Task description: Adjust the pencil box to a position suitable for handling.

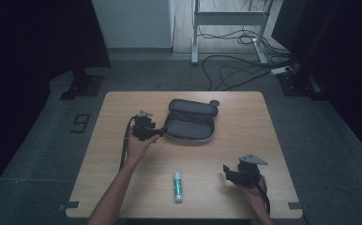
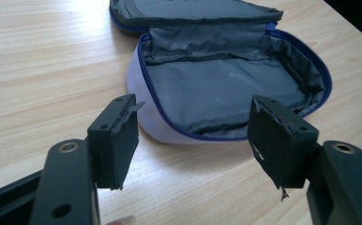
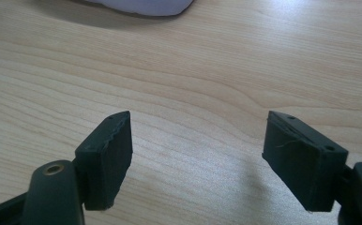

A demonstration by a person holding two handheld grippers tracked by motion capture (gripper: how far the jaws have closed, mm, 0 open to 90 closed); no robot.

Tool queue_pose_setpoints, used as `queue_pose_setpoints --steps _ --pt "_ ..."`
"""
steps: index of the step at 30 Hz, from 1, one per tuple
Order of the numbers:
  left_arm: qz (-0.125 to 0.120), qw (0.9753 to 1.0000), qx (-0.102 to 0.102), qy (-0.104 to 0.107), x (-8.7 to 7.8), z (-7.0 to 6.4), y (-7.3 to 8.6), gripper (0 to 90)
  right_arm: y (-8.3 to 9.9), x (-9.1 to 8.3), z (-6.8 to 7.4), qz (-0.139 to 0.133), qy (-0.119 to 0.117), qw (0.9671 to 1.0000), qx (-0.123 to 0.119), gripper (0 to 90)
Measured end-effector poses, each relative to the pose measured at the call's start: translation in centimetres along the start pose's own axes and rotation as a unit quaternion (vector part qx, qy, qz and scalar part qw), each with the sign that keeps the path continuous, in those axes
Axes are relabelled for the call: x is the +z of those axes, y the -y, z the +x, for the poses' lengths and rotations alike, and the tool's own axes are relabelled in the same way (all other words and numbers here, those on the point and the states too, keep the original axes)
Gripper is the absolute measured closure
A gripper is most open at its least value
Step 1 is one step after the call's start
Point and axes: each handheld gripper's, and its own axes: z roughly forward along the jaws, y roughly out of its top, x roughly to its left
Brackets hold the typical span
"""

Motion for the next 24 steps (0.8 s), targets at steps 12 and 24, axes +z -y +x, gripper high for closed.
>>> queue_pose_setpoints --steps 12,24 --pt "0.007 0.9999 -0.002 -0.008 2.4 -0.2 -1.3 37.4 -0.1 0.2 0.0 0.001 -0.002 1.0000 0.000 24.6" --pt "0.029 0.9989 -0.025 -0.029 5.4 1.5 -0.7 45.3 -0.7 0.4 0.1 -0.006 -0.007 1.0000 -0.002 27.2"
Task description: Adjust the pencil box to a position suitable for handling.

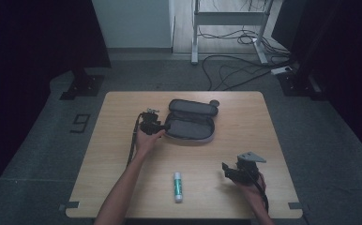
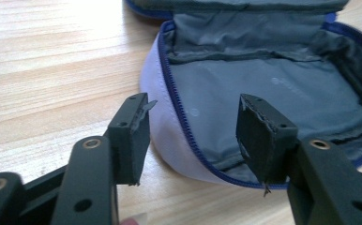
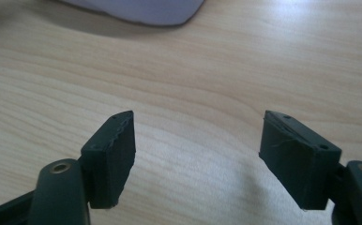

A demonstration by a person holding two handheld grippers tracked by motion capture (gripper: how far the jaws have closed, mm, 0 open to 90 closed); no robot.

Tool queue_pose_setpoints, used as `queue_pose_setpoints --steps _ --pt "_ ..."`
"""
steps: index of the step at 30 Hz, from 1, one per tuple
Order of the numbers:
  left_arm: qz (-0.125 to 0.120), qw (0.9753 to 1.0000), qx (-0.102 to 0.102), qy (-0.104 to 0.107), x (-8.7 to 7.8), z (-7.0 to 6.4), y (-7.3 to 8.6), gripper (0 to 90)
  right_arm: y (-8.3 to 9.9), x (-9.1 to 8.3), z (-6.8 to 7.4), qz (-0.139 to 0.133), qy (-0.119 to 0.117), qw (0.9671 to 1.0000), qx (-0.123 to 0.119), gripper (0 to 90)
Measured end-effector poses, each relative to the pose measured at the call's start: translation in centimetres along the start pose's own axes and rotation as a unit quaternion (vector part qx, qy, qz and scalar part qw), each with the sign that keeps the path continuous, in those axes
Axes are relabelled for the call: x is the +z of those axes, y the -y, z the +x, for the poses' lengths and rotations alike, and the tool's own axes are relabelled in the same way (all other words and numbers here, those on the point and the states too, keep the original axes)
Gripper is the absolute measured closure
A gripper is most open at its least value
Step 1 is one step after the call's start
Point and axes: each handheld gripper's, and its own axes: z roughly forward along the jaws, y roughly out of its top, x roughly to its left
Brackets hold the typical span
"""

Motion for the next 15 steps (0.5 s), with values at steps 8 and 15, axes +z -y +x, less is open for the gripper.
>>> queue_pose_setpoints --steps 8,15 --pt "0.015 0.9998 -0.009 -0.004 1.0 0.8 0.3 51.6 -1.6 0.6 -0.3 -0.012 -0.002 0.9999 -0.001 31.4" --pt "0.023 0.9996 -0.014 0.003 1.4 1.0 0.5 56.9 -3.7 1.4 -0.3 -0.022 -0.010 0.9997 0.003 35.7"
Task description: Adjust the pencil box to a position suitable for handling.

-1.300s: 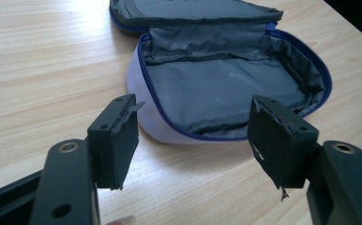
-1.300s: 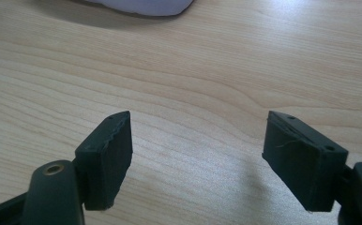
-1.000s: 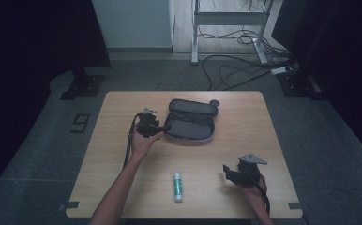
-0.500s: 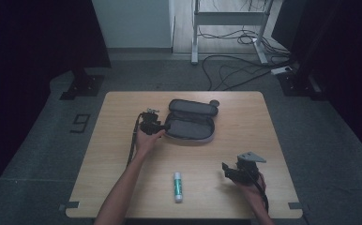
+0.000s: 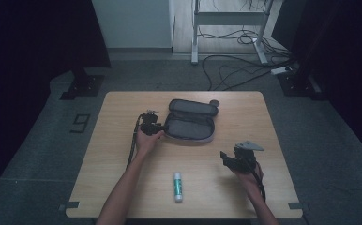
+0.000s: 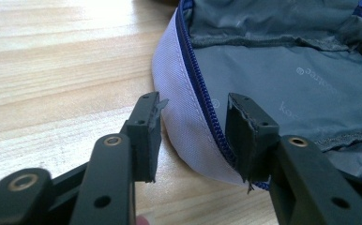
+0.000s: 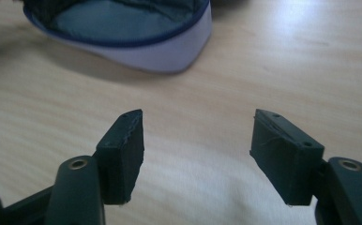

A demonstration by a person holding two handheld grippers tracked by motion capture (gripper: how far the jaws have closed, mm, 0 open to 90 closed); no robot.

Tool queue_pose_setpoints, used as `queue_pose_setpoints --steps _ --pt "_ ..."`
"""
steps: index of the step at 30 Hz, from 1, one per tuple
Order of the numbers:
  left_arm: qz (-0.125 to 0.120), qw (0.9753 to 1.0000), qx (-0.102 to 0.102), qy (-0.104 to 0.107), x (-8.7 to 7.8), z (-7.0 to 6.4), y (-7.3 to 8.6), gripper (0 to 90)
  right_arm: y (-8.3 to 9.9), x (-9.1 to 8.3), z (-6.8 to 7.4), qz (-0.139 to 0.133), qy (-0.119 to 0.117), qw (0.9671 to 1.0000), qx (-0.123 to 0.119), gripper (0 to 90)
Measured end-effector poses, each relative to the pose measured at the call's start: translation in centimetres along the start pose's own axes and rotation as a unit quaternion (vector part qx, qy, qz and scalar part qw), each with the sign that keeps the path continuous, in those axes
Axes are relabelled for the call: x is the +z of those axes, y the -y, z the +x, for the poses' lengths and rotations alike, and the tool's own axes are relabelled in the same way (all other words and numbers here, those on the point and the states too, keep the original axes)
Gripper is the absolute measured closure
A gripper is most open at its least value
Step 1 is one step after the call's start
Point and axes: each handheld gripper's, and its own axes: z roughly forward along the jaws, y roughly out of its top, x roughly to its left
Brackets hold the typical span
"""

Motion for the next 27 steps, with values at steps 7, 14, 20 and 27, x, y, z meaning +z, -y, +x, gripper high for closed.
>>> queue_pose_setpoints --steps 7,14,20,27 --pt "0.005 1.0000 -0.002 0.003 0.1 -0.1 0.1 65.5 -2.0 1.4 -0.1 -0.004 -0.002 1.0000 0.004 39.7" --pt "0.009 0.9999 -0.010 0.005 0.3 0.1 0.3 67.1 -3.7 2.9 -1.0 -0.003 -0.014 0.9998 0.012 45.0" --pt "0.011 0.9999 -0.011 0.005 0.5 0.1 0.4 63.8 -4.9 4.1 -0.9 -0.004 -0.017 0.9997 0.017 46.1" --pt "0.013 0.9998 -0.014 0.006 0.6 0.2 0.5 63.3 -6.2 5.6 0.1 0.003 -0.014 0.9999 0.007 46.0"
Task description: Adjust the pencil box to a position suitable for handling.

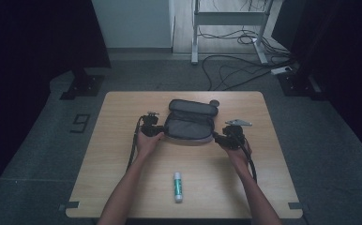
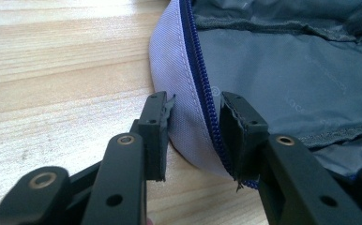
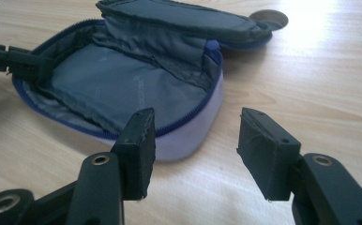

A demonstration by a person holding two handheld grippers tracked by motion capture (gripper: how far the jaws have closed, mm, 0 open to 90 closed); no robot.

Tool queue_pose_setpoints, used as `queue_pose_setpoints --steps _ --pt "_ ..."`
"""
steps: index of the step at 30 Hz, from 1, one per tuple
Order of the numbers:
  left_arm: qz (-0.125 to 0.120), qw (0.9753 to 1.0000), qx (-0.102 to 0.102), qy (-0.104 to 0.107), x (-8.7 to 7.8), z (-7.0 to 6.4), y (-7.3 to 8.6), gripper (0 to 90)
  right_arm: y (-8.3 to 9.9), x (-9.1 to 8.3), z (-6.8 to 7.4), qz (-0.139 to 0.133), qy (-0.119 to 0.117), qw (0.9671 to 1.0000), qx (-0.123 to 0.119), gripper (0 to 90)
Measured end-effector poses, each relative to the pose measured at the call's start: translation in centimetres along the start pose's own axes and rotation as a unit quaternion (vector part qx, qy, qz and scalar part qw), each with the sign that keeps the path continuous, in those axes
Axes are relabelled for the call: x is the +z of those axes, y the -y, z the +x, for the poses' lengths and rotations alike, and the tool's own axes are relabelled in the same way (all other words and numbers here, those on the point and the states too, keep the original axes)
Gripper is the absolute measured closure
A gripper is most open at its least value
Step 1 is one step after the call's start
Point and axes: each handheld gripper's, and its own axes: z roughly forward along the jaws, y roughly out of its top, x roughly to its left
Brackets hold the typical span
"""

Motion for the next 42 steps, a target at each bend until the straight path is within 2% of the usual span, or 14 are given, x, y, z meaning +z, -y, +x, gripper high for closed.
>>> queue_pose_setpoints --steps 10,16,22,26,32,35,42 --pt "0.003 1.0000 -0.009 0.001 0.2 0.2 0.3 62.7 -0.9 2.7 0.8 0.010 0.010 0.9998 -0.011 46.8" --pt "0.003 1.0000 -0.008 0.000 0.2 0.2 0.3 63.2 -0.4 4.0 0.4 0.018 0.025 0.9995 -0.008 47.4" --pt "0.001 1.0000 -0.008 -0.001 0.3 0.2 0.3 63.5 -0.1 4.9 0.0 0.021 0.027 0.9994 -0.002 49.7" --pt "0.001 1.0000 -0.006 -0.002 0.3 0.1 0.4 64.1 -0.1 5.2 0.1 0.021 0.029 0.9994 0.000 54.2" --pt "0.002 1.0000 -0.002 -0.006 0.2 0.1 0.4 64.9 0.0 6.0 0.3 0.042 0.029 0.9987 -0.001 59.8" --pt "0.002 1.0000 -0.004 -0.004 0.2 0.1 0.4 65.8 -0.1 6.3 0.4 0.043 0.041 0.9982 -0.005 66.6" --pt "0.004 1.0000 -0.003 -0.007 0.2 0.1 0.3 68.7 -0.1 6.7 -0.2 0.053 0.041 0.9977 0.012 79.7"
